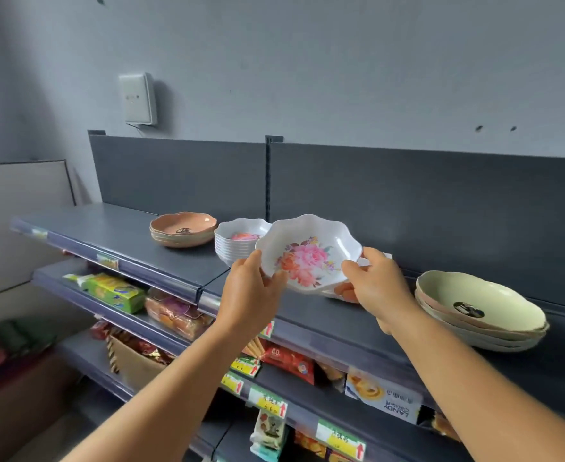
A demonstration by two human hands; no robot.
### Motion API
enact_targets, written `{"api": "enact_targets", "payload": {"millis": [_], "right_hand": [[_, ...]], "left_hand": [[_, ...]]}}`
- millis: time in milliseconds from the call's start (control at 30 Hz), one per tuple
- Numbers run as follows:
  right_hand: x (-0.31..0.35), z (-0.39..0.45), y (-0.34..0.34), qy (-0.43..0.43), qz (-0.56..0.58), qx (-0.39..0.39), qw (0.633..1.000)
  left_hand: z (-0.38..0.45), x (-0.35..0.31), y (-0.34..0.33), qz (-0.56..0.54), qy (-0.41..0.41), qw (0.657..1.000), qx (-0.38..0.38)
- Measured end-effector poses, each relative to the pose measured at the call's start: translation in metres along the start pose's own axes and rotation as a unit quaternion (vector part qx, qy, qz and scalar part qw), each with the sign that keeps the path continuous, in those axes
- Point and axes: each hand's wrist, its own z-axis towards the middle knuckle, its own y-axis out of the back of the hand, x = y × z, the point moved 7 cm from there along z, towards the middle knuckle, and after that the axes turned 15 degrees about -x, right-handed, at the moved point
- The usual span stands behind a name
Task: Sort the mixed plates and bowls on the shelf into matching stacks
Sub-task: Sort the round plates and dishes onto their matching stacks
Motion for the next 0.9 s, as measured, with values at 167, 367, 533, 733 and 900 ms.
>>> {"api": "enact_targets", "payload": {"millis": [167, 367, 533, 733, 900], "right_hand": [[0.011, 0.028, -0.068, 0.014, -0.005, 0.039, 0.999], [0.018, 0.085, -0.146, 0.004, 0.007, 0.065, 0.998], [0.017, 0.123, -0.196, -0.001, -0.019, 0.072, 0.997], [0.004, 0.153, -0.235, 0.002, -0.101, 0.062, 0.993], [-0.014, 0.161, -0.251, -0.022, -0.187, 0.045, 0.981]], "left_hand": [[0.046, 0.043, 0.007, 0.013, 0.037, 0.999, -0.034], [0.119, 0.083, -0.003, 0.042, 0.060, 0.996, -0.060], [0.168, 0.124, -0.025, 0.057, 0.109, 0.991, -0.047], [0.207, 0.161, -0.050, 0.080, 0.130, 0.988, -0.016], [0.222, 0.176, -0.066, 0.115, 0.110, 0.987, 0.027]]}}
